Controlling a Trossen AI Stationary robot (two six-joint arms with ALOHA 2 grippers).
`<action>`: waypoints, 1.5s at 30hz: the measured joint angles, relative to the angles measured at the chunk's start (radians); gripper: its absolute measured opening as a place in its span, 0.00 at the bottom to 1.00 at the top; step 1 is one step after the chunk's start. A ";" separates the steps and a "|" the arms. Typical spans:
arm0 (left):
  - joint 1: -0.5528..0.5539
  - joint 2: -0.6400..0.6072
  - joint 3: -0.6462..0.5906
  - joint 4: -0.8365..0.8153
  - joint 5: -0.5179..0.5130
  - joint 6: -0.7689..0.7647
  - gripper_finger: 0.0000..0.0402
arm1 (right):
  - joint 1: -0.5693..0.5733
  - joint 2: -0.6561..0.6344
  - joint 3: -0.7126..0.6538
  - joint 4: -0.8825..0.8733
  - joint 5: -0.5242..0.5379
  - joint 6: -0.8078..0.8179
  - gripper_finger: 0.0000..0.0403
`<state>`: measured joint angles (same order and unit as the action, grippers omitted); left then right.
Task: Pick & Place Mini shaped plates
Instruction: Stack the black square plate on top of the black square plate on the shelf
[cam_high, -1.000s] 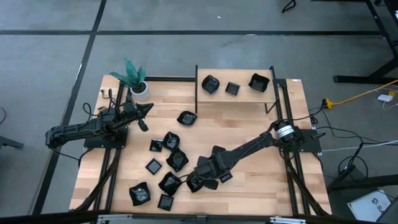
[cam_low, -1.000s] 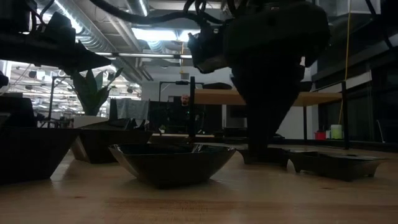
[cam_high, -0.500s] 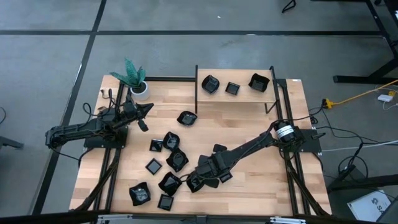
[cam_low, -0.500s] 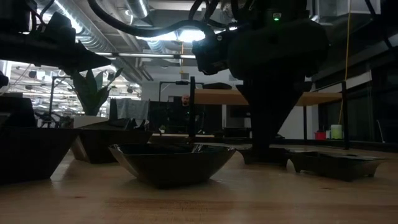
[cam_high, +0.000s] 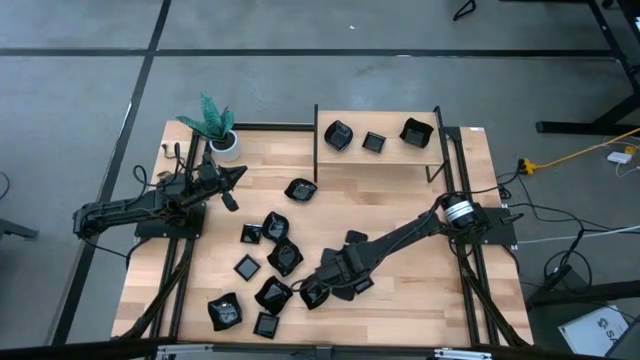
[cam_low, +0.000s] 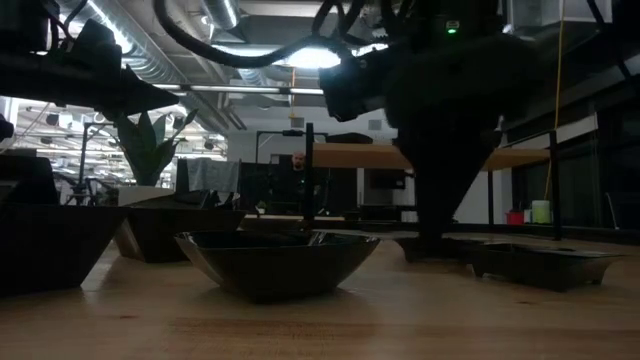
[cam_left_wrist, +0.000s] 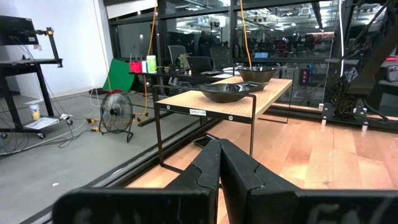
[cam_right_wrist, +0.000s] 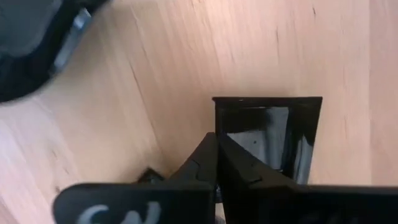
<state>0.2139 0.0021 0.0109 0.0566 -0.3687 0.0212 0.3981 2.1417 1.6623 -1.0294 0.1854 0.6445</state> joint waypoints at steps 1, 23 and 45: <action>0.000 0.000 0.000 0.000 0.000 0.000 0.01 | 0.000 -0.008 0.000 -0.011 -0.003 0.000 0.01; 0.000 0.000 0.000 0.000 0.000 0.000 0.01 | -0.007 -0.279 0.000 -0.062 0.049 -0.069 0.00; 0.000 0.000 0.000 0.000 0.000 0.000 0.01 | -0.217 -0.522 0.000 -0.099 0.246 -0.303 0.00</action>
<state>0.2138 0.0022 0.0113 0.0566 -0.3687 0.0212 0.1811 1.6197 1.6623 -1.1283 0.4317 0.3414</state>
